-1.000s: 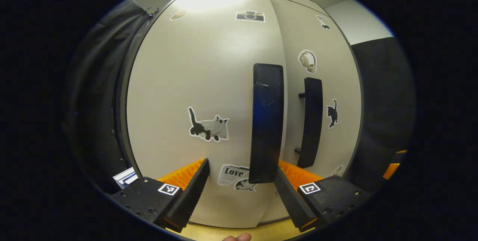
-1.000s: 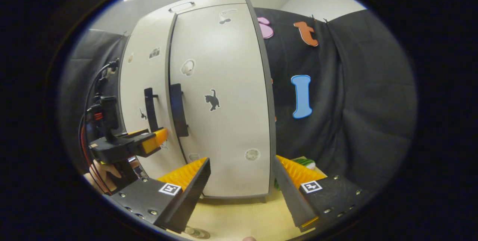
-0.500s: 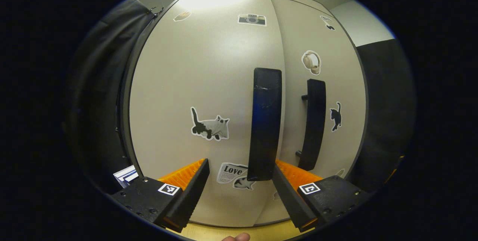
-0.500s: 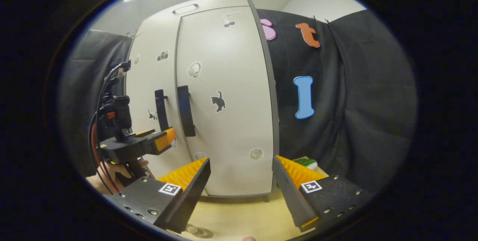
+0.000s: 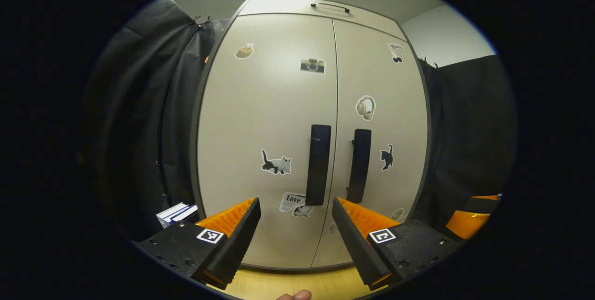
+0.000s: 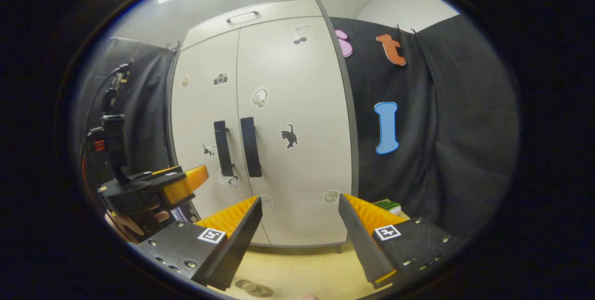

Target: Grasp the bottle in the cabinet with the left hand and place it on the coaster, then close the right door with the right hand and the left door with the left hand.

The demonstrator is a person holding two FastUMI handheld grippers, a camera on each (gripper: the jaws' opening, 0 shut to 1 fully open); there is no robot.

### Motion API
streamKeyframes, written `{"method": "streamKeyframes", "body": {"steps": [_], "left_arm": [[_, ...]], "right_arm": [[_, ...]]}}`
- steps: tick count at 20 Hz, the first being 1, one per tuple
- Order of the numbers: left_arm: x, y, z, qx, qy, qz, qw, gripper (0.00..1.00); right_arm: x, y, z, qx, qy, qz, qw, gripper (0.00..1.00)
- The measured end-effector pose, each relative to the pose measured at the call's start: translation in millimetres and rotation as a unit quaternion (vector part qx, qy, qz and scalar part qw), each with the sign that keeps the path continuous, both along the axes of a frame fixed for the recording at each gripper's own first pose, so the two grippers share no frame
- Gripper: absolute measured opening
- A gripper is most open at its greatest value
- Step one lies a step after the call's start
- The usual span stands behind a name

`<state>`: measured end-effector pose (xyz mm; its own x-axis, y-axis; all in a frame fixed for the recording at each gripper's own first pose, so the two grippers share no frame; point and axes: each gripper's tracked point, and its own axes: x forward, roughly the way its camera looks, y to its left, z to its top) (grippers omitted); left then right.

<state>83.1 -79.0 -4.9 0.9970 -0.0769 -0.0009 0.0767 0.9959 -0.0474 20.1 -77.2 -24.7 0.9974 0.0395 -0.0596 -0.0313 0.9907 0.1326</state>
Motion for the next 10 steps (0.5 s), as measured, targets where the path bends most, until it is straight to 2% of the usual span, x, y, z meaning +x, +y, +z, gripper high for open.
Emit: {"method": "streamKeyframes", "body": {"steps": [7, 10], "left_arm": [[-74, 38, 15, -0.001, -0.004, 0.03, 1.0, 0.98], [-92, 49, 12, -0.002, 0.001, 0.038, 0.999, 0.98]], "right_arm": [[-15, 20, 17, -0.009, -0.016, 0.002, 1.0, 1.0], [-22, 28, 21, -0.008, -0.019, 0.003, 1.0, 1.0]]}}
